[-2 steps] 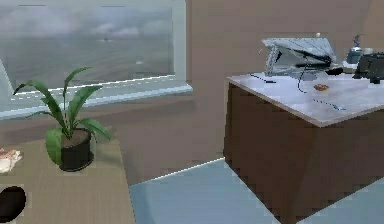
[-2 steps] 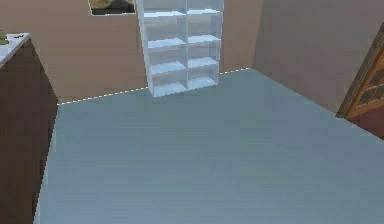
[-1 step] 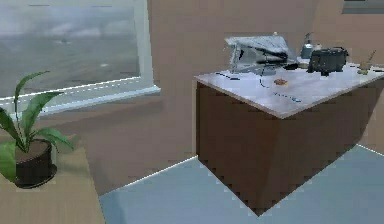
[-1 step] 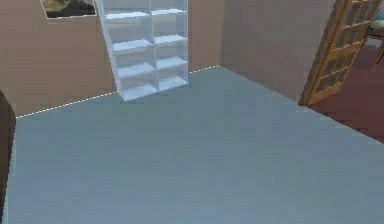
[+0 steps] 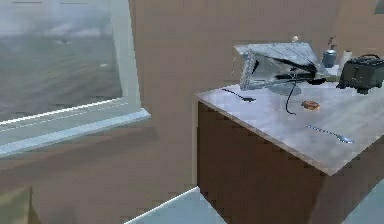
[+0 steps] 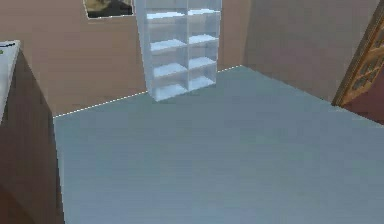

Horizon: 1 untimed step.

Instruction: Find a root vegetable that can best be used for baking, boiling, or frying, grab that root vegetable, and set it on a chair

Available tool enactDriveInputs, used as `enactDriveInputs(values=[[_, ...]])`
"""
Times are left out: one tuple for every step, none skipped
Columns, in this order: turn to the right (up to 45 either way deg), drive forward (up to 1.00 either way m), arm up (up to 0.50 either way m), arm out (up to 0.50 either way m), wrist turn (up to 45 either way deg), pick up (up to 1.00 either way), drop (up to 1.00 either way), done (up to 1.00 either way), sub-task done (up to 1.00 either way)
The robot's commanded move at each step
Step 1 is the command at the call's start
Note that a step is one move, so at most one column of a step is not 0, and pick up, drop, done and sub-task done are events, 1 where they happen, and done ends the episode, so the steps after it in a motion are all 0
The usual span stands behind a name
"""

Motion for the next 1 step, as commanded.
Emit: enactDriveInputs(values=[[-18.0,0.00,0.00,0.00,0.0,0.00,0.00,0.00,0.00]])
